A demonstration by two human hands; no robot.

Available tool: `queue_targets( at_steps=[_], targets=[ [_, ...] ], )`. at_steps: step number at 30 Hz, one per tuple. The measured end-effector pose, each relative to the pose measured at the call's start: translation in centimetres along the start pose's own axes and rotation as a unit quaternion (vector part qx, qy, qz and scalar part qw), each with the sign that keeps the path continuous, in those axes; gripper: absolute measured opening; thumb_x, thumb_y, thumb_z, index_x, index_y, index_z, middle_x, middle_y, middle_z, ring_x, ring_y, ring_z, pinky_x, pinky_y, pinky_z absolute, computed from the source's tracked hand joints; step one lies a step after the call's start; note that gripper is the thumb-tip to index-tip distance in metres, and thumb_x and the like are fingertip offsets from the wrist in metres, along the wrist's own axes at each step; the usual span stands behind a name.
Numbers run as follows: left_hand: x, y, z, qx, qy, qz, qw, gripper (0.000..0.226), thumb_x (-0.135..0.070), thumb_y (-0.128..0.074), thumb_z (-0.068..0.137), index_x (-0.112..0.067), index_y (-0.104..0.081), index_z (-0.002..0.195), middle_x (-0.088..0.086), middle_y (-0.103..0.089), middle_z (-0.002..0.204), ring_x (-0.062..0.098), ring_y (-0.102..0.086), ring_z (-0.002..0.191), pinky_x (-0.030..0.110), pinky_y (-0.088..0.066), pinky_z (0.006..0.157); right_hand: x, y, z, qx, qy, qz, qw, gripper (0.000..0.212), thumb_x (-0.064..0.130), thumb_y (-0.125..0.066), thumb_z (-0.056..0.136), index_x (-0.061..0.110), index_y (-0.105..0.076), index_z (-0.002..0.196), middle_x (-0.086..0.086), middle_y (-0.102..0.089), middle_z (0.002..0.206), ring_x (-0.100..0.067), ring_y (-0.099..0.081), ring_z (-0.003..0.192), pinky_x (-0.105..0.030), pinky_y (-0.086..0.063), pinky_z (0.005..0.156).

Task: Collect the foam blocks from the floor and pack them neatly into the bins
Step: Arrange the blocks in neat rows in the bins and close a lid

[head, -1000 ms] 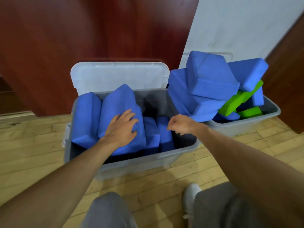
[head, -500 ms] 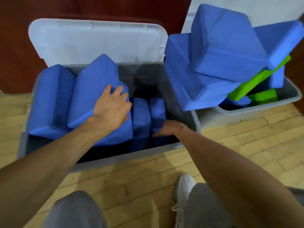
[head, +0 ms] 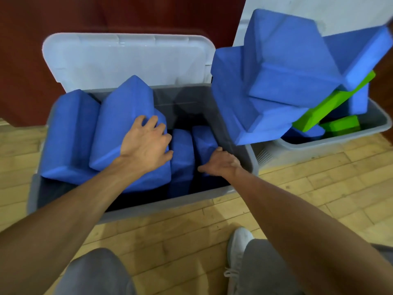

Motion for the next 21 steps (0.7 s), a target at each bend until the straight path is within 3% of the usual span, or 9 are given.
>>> queue_targets(
  at_steps=[5,7,10,12,14,16,18,20,21],
  targets=[
    [-0.2,1.0,-0.5,-0.032,-0.002,-0.044,0.999,0.038,-0.034,-0.038,0.077,-0.013,-0.069,0.067,0.007,-0.06,0.067,0.03,-0.055,0.073,0.041,-0.043,0.08,0.5,2.5,-2.5,-0.099,0.019,0.002,0.995,0.102,0.06,-0.058,0.083,0.002,-0.008,0.15,-0.022,-0.042,0.142,-0.036,-0.045,0.13,-0.04,-0.039,0.102],
    [-0.8,1.2,-0.7,-0.034,-0.005,-0.074,0.997,0.039,-0.032,-0.036,0.076,-0.015,-0.07,0.071,0.006,-0.061,0.072,0.029,-0.059,0.072,0.042,-0.039,0.085,0.7,3.0,-3.5,-0.142,0.021,0.032,0.989,0.095,0.06,-0.059,0.081,0.005,-0.019,0.147,-0.021,-0.047,0.136,-0.036,-0.048,0.125,-0.039,-0.041,0.098],
    [-3.0,2.2,-0.7,-0.038,0.038,-0.22,0.974,0.036,-0.026,-0.038,0.079,-0.014,-0.07,0.09,0.007,-0.063,0.087,0.031,-0.063,0.082,0.042,-0.044,0.079,0.9,2.7,-5.1,-0.202,0.023,0.113,0.973,0.08,0.055,-0.065,0.074,0.008,-0.036,0.132,-0.015,-0.053,0.127,-0.034,-0.045,0.123,-0.039,-0.043,0.093],
    [-4.8,2.1,-0.7,0.027,0.115,-0.38,0.918,0.033,-0.017,-0.045,0.087,-0.013,-0.061,0.115,0.009,-0.062,0.111,0.032,-0.06,0.104,0.044,-0.047,0.086,0.8,2.2,-5.5,-0.216,0.014,0.188,0.958,0.081,0.053,-0.069,0.071,0.009,-0.038,0.131,-0.012,-0.052,0.128,-0.031,-0.041,0.124,-0.04,-0.042,0.094],
    [-6.2,0.1,-0.4,0.114,0.196,-0.502,0.835,0.038,-0.015,-0.047,0.091,-0.013,-0.048,0.129,0.008,-0.058,0.127,0.03,-0.054,0.119,0.042,-0.044,0.096,0.6,1.9,-5.3,-0.225,-0.001,0.292,0.929,0.087,0.051,-0.075,0.068,0.009,-0.04,0.136,-0.012,-0.054,0.13,-0.031,-0.043,0.124,-0.038,-0.042,0.1],
    [-7.2,-1.5,-0.2,0.157,0.249,-0.584,0.756,0.039,-0.016,-0.049,0.09,-0.015,-0.047,0.129,0.004,-0.059,0.128,0.024,-0.055,0.119,0.038,-0.044,0.097,0.2,1.9,-5.0,-0.218,-0.006,0.392,0.894,0.083,0.046,-0.079,0.069,0.008,-0.046,0.135,-0.01,-0.058,0.128,-0.027,-0.05,0.122,-0.028,-0.041,0.101],
    [-7.6,-1.9,-0.3,0.141,0.303,-0.661,0.672,0.039,-0.012,-0.053,0.09,-0.018,-0.049,0.128,-0.003,-0.059,0.124,0.016,-0.056,0.111,0.03,-0.045,0.09,-0.6,1.9,-4.8,-0.2,-0.011,0.45,0.871,0.058,0.033,-0.077,0.078,0.009,-0.056,0.128,-0.006,-0.065,0.12,-0.021,-0.058,0.115,-0.019,-0.039,0.091],
    [-7.7,-2.0,-0.4,0.11,0.334,-0.715,0.605,0.042,-0.003,-0.056,0.091,-0.017,-0.05,0.13,-0.001,-0.061,0.119,0.014,-0.056,0.102,0.027,-0.046,0.088,-1.5,1.8,-4.8,-0.178,-0.013,0.48,0.859,0.037,0.014,-0.068,0.084,0.011,-0.064,0.121,-0.005,-0.069,0.113,-0.019,-0.062,0.11,-0.019,-0.043,0.093],
    [-7.7,-1.9,-0.4,0.098,0.344,-0.729,0.583,0.045,-0.003,-0.058,0.091,-0.016,-0.048,0.133,-0.001,-0.06,0.118,0.013,-0.056,0.101,0.029,-0.046,0.09,-1.8,1.7,-4.8,-0.161,-0.006,0.49,0.857,0.037,0.006,-0.063,0.085,0.012,-0.065,0.121,-0.004,-0.069,0.113,-0.02,-0.062,0.111,-0.024,-0.046,0.097]
  ],
)
Point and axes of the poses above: each hand's wrist, its own z-axis towards the middle knuckle, its own y-axis out of the back of the hand, x = y × z, the point moved 4 cm from there along z, towards the middle knuckle
